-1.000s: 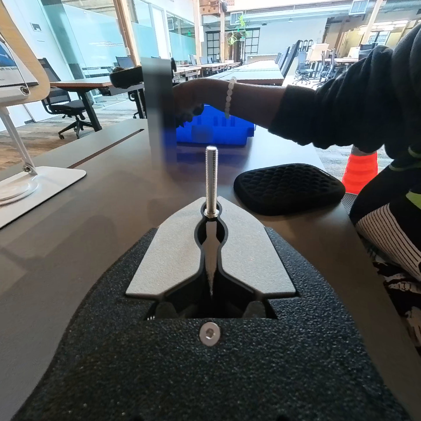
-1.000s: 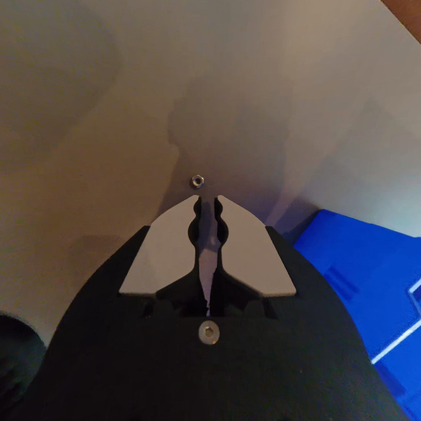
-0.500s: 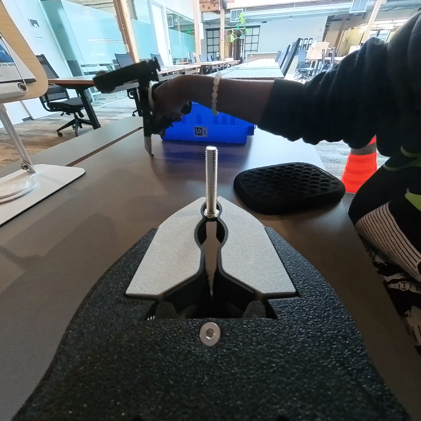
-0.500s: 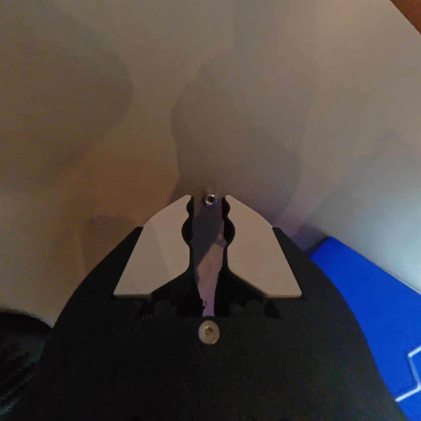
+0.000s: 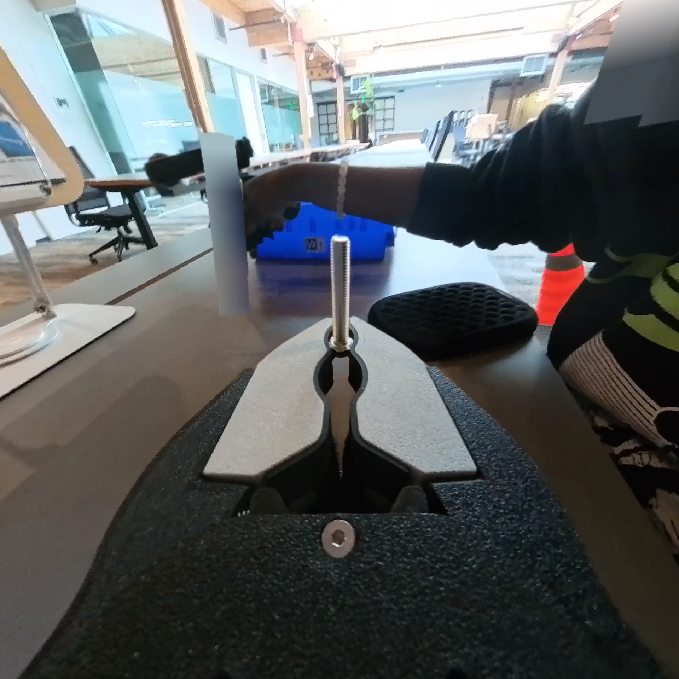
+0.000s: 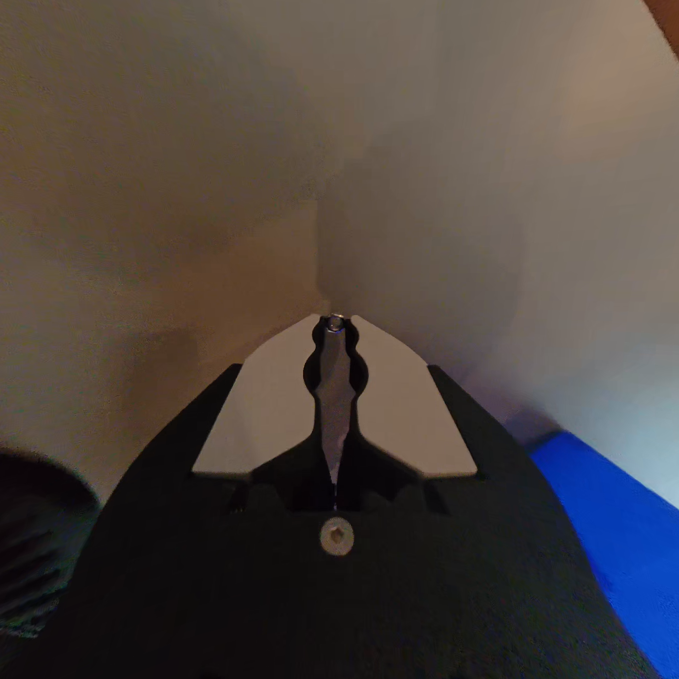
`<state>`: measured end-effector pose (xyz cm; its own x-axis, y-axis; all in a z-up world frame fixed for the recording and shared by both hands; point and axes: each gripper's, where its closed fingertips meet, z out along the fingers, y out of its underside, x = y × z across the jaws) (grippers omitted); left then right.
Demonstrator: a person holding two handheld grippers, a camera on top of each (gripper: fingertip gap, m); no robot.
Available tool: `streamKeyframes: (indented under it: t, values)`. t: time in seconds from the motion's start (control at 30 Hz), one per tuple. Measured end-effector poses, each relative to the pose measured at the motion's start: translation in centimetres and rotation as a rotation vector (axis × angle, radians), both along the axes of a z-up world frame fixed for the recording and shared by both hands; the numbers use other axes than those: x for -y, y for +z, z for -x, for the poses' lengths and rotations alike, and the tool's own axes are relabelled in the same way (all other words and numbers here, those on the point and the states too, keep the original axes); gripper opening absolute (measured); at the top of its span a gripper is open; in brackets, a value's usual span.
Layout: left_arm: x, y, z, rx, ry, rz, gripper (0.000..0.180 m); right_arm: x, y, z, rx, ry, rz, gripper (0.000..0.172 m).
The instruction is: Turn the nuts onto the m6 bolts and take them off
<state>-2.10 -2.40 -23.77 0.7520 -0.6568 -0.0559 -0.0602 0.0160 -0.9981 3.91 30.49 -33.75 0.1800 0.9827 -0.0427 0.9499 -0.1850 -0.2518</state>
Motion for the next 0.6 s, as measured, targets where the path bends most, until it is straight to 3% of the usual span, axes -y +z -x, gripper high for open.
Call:
streamKeyframes:
  t: [0.13,0.33,0.43,0.6]
  values:
    - [0.7,0.4,-0.4,0.011,-0.067,-0.041,0.002,9.3,5.3,3.9,-0.214,0.354,0.033,0.010]
    - [1.0,-0.5,-1.4,-0.061,-0.103,-0.013,0.002,27.0,14.1,5.7,-0.424,1.079,0.012,0.010]
    - [1.0,-0.8,-1.6,-0.080,-0.102,0.006,0.002,33.0,15.6,5.2,-0.407,1.404,-0.049,0.010]
    - [1.1,-1.5,-2.1,-0.138,-0.110,0.033,0.002,36.9,15.5,5.3,-0.239,1.712,-0.146,0.010]
